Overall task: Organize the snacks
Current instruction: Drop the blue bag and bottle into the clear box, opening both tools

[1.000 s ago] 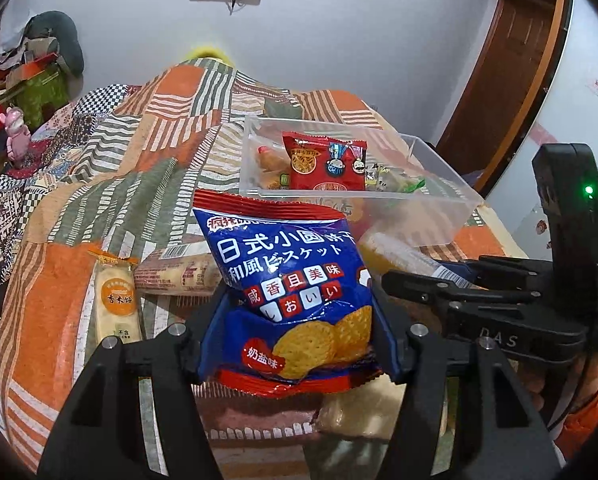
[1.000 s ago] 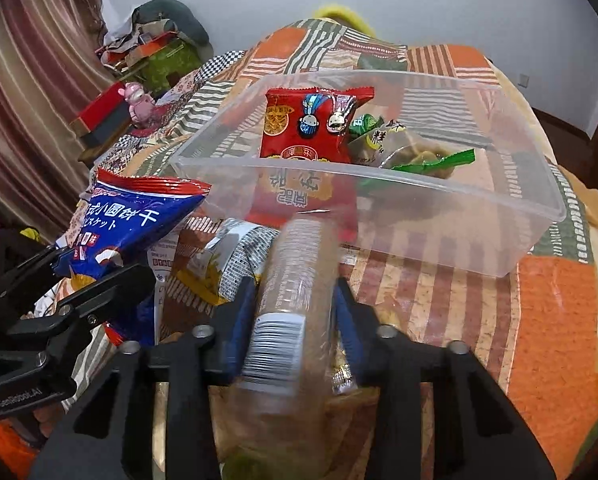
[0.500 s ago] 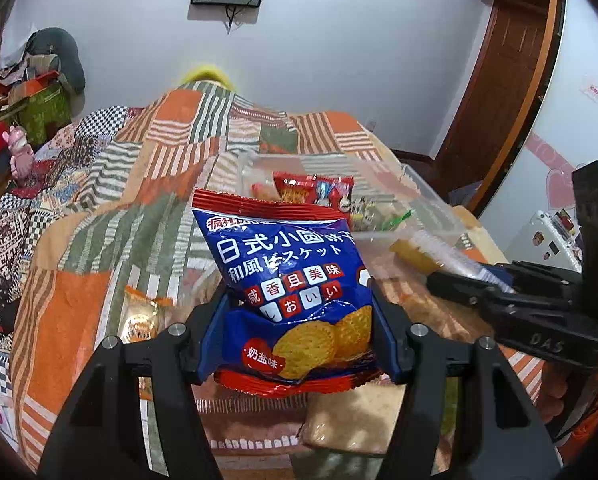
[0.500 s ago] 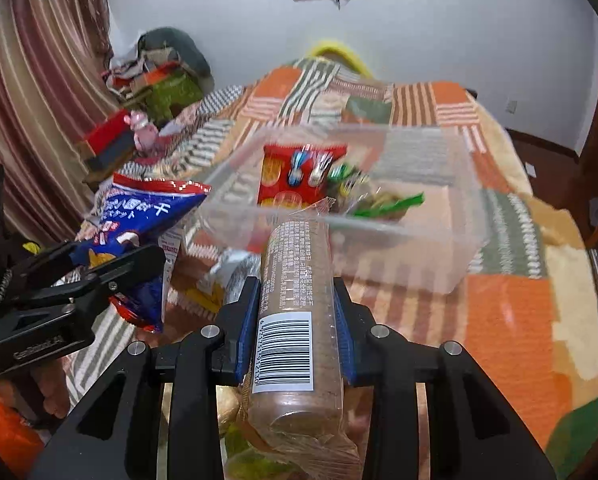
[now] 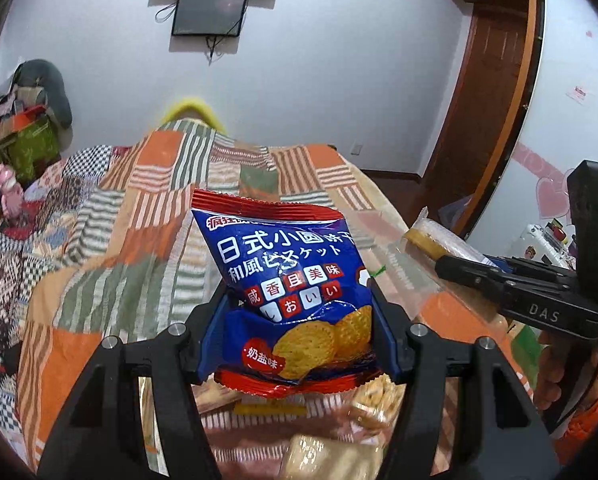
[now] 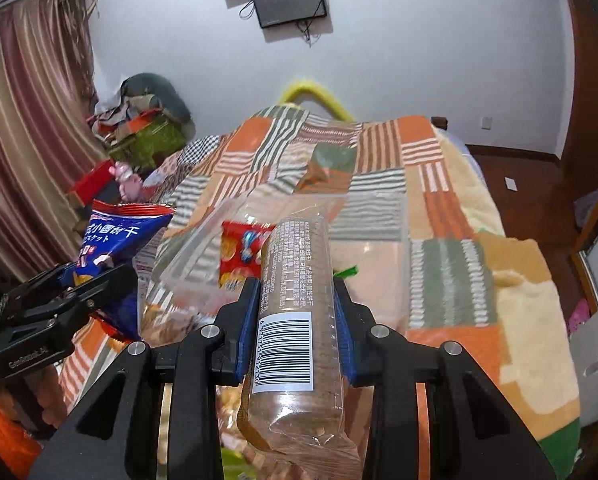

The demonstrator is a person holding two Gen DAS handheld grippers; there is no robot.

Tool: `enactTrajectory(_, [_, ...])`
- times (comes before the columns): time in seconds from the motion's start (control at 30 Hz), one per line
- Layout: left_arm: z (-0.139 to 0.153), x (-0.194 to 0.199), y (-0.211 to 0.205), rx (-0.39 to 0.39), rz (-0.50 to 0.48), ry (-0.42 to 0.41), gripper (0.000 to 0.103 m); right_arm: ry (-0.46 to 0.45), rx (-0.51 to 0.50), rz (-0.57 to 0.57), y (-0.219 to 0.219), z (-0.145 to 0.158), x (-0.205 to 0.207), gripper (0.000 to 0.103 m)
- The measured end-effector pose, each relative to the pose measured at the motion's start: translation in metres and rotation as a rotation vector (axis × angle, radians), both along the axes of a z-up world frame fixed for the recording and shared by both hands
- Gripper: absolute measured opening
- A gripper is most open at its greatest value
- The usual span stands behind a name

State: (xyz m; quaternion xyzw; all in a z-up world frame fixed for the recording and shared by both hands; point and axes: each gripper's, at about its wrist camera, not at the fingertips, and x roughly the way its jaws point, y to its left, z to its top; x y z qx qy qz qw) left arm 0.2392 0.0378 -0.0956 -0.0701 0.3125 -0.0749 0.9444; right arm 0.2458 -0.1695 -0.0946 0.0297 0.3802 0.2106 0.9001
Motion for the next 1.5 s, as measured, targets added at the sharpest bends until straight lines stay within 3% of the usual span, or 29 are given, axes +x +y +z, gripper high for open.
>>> enactTrajectory(0.43, [-0.013,0.061,-0.023,0.01,-0.031,0.037,0.061,-0.032,-0.007,-0.046,-0.009,0.001,0.043,0.032])
enactTrajectory(0.87, [-0.049,0.111,-0.042,0.068,-0.035,0.119,0.062,0.032,-0.061,-0.06,0.003,-0.031,0.085,0.032])
enactTrajectory(1.1, [-0.059,0.116,-0.04,0.057,-0.013,0.146,0.065,0.074,-0.081,-0.062,0.0,-0.044,0.088,0.035])
enactTrajectory(1.5, [-0.025,0.087,-0.022,0.044,-0.016,0.094,0.079,0.037,-0.072,-0.036,-0.01,-0.02,0.062,0.037])
